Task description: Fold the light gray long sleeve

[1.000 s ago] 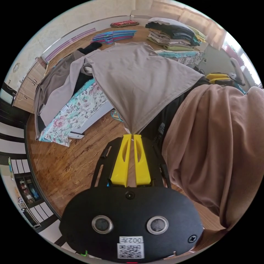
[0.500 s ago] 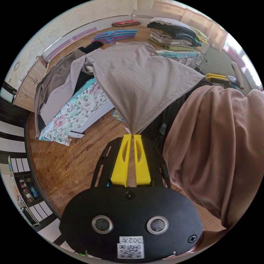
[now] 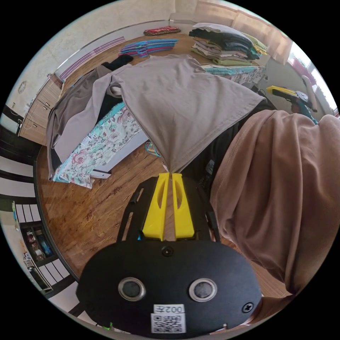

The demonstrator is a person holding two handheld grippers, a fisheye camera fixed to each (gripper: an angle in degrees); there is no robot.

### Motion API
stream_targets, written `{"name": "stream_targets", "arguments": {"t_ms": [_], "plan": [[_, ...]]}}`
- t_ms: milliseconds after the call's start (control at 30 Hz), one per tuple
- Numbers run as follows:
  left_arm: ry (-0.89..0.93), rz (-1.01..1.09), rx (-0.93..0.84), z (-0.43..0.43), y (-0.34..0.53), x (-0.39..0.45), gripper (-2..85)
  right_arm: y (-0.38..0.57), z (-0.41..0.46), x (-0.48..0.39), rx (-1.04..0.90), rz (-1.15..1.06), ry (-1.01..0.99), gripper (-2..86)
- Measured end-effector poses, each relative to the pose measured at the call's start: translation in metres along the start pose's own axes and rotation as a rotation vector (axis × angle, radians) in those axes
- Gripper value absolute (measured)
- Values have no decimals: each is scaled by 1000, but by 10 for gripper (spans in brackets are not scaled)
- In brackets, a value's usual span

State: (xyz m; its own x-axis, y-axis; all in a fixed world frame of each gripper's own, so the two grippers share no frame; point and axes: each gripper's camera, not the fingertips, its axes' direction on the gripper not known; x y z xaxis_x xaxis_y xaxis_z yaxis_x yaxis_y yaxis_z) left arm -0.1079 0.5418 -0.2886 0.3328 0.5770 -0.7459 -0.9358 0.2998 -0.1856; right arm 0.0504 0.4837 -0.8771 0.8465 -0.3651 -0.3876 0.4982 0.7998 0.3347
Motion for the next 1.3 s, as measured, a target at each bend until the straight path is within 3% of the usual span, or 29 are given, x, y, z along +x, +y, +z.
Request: {"name": "stream_targets", "arguments": {"t_ms": [133,367,733,1067,1300], "plan": [[-4,8,-1,-1,0,0,-9,-1,-8,3,-38,-34,-101,2],[8,7,7,-2,3,-4,-9,6,-3,-14,-103,-103,-210,102],[24,5,43,-12,9,-12,-9,0,-34,7,-63,61,-327,4],[47,-7,120,-32,16,-30,-9,-13,-69,-7,-77,-73,-287,-8],[28,8,109,-42,16,-32,-10,-25,-106,-41,-30,-226,-148,-9]]}}
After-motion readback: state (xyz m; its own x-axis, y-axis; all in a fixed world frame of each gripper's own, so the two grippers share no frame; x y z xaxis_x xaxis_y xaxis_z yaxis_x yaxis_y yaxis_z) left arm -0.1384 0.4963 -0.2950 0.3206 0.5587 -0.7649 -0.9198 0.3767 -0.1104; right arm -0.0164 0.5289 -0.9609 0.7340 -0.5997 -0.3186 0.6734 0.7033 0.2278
